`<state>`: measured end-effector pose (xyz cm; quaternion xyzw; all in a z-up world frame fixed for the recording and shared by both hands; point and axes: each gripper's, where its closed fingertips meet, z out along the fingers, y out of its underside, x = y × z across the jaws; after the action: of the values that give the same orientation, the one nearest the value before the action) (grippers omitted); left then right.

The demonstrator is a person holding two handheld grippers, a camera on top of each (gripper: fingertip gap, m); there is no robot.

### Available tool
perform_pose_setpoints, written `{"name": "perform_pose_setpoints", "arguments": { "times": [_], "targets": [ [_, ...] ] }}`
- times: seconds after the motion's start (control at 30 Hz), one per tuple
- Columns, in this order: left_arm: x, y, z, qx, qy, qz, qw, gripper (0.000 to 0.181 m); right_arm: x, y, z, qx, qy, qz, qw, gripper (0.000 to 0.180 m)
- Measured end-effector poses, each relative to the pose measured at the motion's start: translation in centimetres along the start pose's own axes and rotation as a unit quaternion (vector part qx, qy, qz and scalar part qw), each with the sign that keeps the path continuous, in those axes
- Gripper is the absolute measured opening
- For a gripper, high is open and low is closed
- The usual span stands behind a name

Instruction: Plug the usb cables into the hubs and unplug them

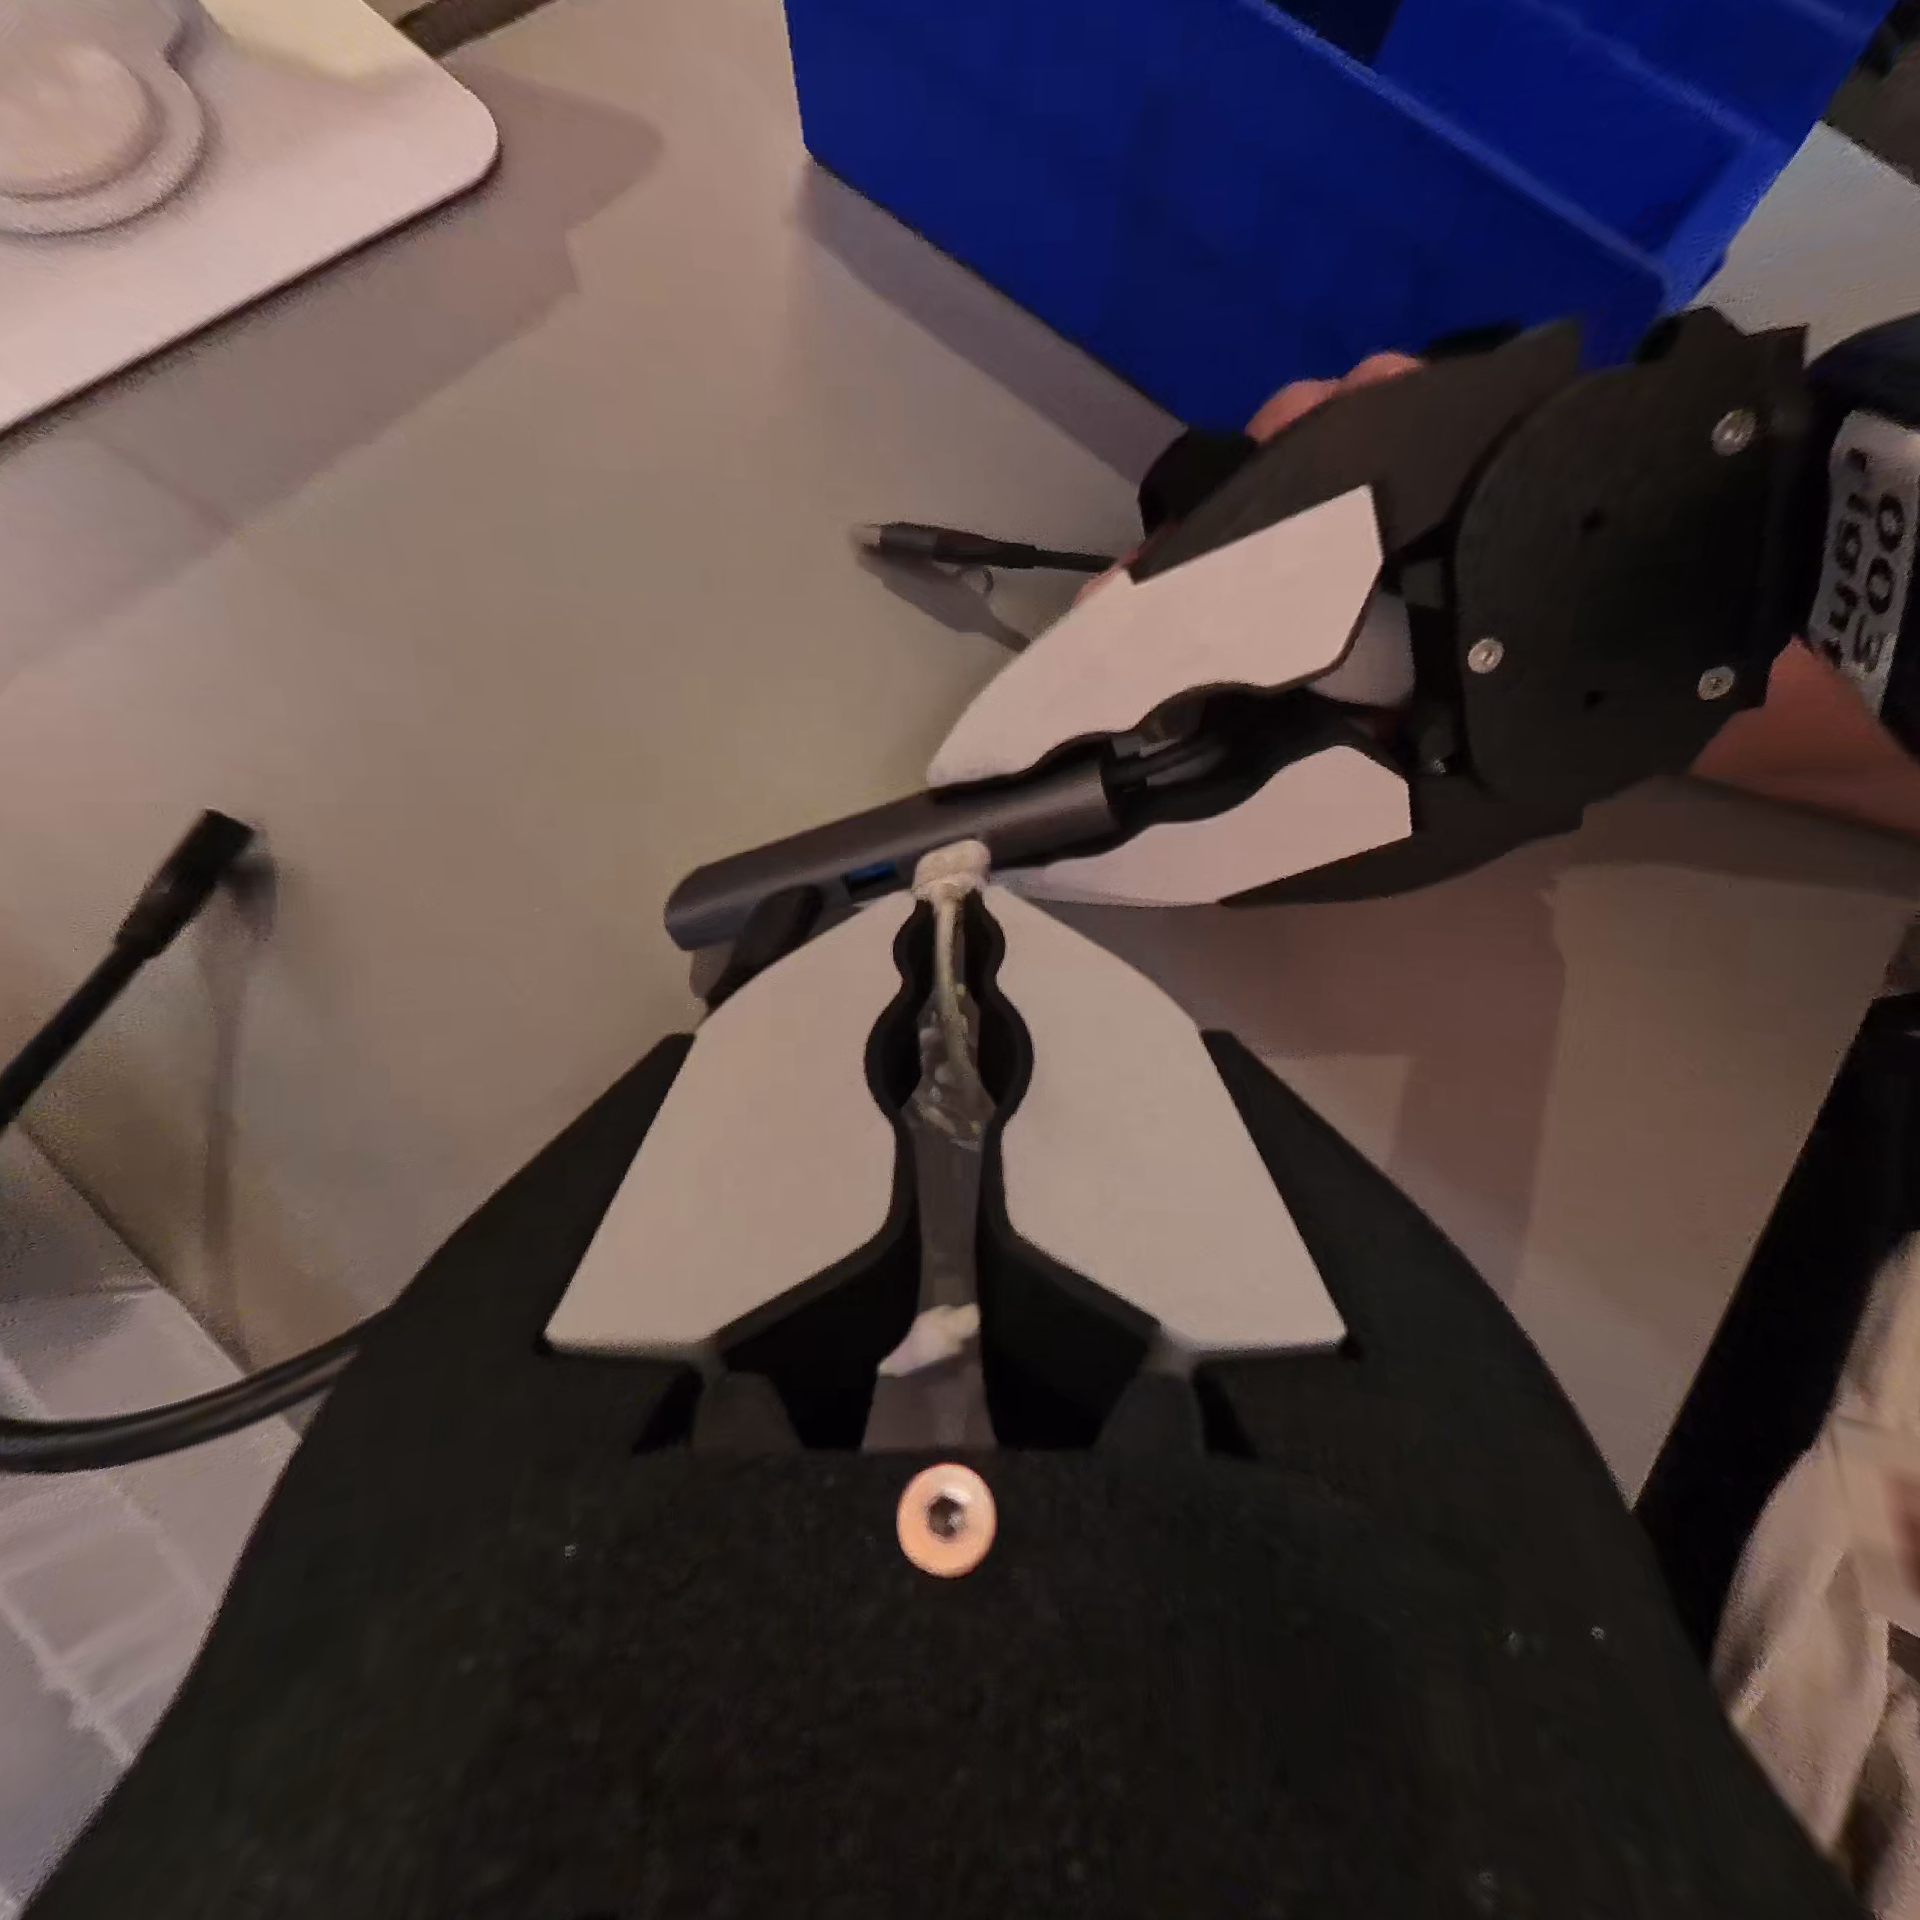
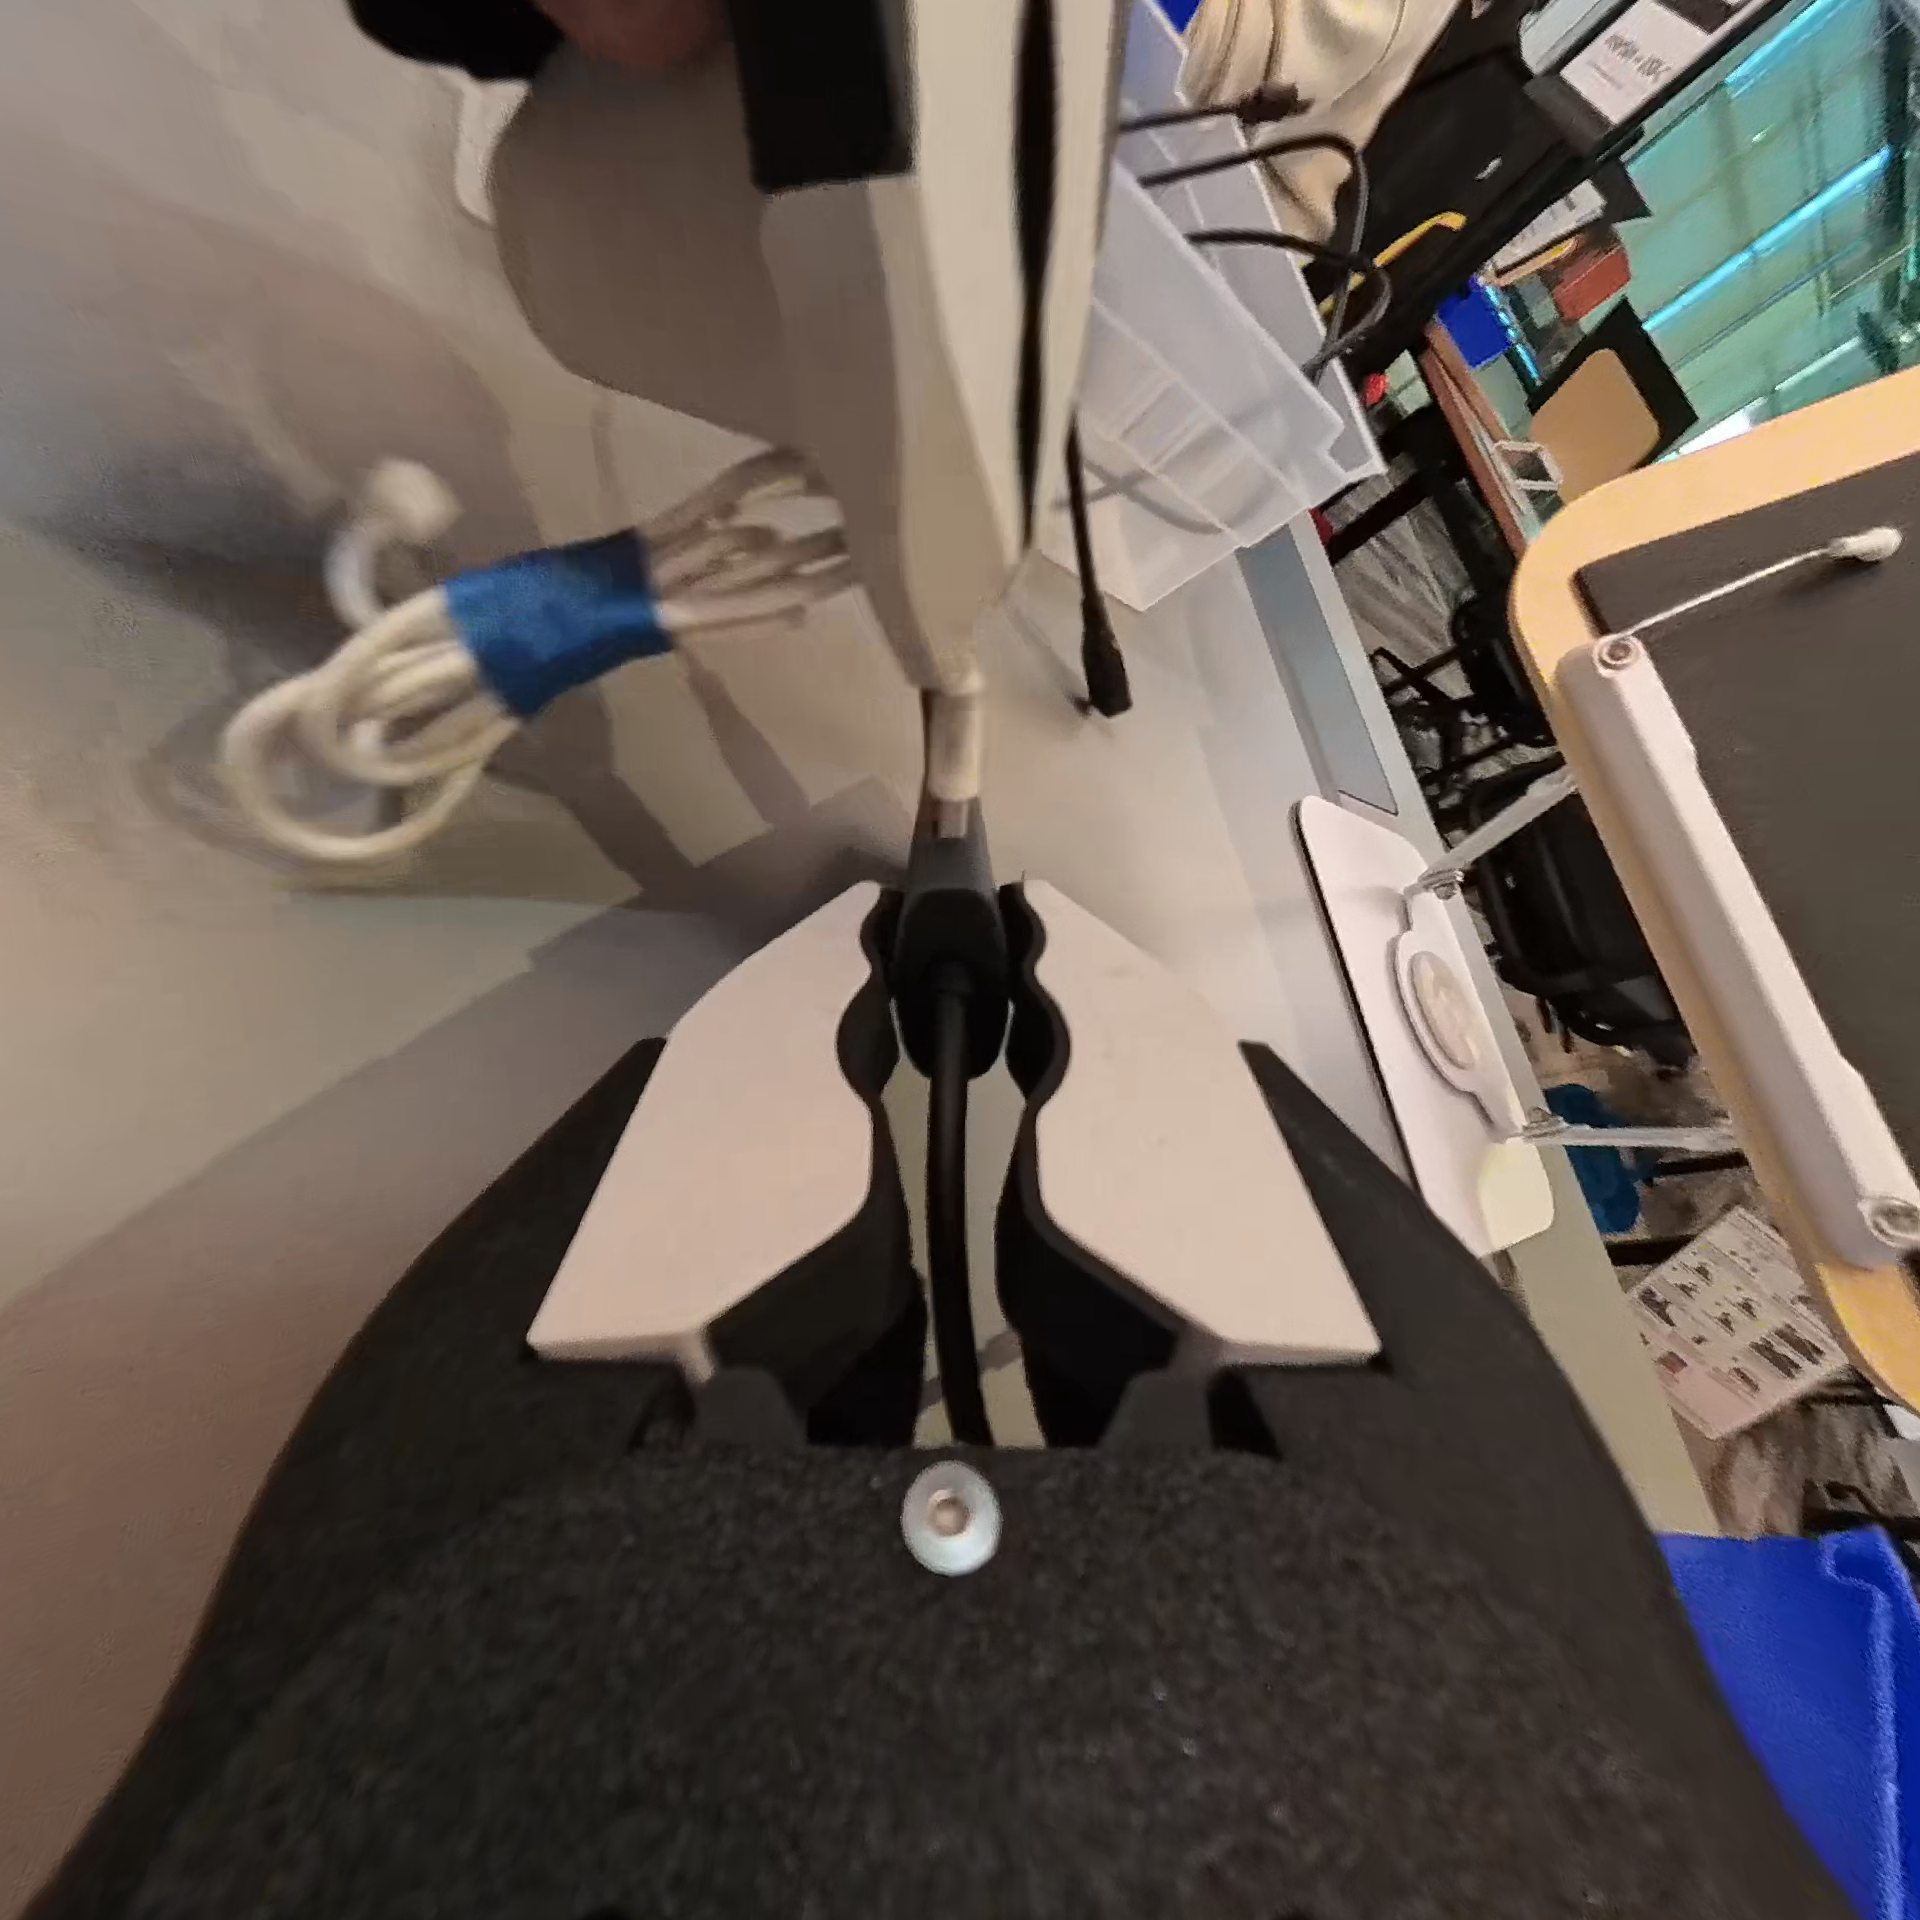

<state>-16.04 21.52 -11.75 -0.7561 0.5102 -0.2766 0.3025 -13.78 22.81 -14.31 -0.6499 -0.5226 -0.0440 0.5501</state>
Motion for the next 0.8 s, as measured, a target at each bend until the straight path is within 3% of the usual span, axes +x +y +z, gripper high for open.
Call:
{"name": "perform_pose_setpoints", "arguments": {
  "times": [0.17,0.43,0.63,0.8],
  "targets": [
    [0.0,0.2,0.1,0.008,0.032,-0.041,0.999,0.004,-0.3,0.1,0.2,-0.004,-0.006,-0.006,1.000,0.017],
    [0.3,0.9,1.4,-0.017,-0.010,-0.006,1.000,0.005,-1.0,2.1,1.4,-0.084,-0.007,0.048,0.995,0.017],
    [0.2,1.2,1.8,-0.020,-0.015,-0.013,1.000,0.004,-1.2,2.8,2.1,-0.128,0.006,0.018,0.992,0.017],
    [0.6,0.4,1.0,-0.002,-0.018,-0.001,1.000,0.004,0.0,1.9,1.2,-0.100,0.038,-0.023,0.994,0.017]
  ]
}}
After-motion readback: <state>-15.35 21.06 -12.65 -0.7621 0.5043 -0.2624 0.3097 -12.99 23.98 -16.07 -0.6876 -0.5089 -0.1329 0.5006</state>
